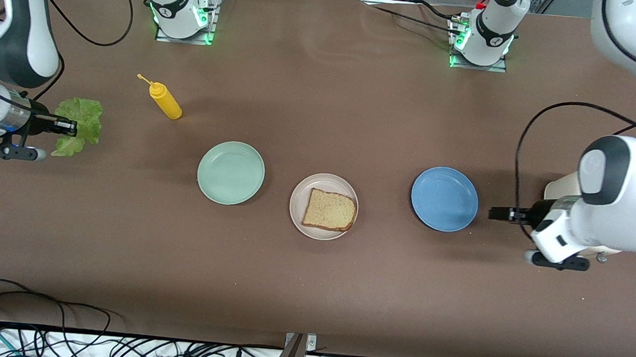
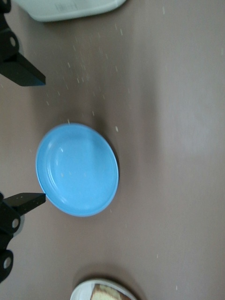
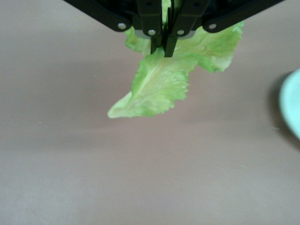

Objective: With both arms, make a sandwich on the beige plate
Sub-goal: 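Lift the lettuce with the right gripper while the left gripper withdraws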

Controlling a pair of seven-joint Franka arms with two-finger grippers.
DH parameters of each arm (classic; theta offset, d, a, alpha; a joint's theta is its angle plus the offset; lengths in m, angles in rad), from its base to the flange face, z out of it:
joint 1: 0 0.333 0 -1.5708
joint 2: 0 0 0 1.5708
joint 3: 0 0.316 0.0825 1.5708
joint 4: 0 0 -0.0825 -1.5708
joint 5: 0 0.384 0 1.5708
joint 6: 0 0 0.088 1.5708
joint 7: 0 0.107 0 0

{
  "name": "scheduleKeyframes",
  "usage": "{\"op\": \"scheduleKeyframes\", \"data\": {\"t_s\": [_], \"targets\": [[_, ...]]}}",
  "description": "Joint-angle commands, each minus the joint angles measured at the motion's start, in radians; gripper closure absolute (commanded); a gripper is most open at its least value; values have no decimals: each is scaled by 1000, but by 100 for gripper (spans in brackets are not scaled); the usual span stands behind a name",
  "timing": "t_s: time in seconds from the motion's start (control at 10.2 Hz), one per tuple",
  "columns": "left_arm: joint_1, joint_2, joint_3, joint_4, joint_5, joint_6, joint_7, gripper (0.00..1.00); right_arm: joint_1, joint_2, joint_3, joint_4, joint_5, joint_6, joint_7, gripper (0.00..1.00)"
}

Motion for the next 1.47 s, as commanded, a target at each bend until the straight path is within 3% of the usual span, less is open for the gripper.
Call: {"op": "scheduleKeyframes", "data": {"t_s": [0.0, 0.39, 0.59, 0.98, 1.37], "targets": [[3, -77, -8, -24, 142, -44, 8, 0, 68, 61, 7, 136, 64, -63, 186, 100], [34, -99, 26, -21, 155, -58, 16, 0, 258, 157, 7, 246, 208, -46, 705, 100], [66, -103, 29, -18, 147, -58, 17, 0, 343, 217, 7, 273, 281, 33, 956, 100], [54, -103, 26, -18, 153, -58, 11, 0, 544, 355, 7, 291, 282, 313, 1414, 100], [77, -105, 29, -16, 152, -58, 16, 0, 688, 554, 7, 438, 280, 519, 1741, 100]]}}
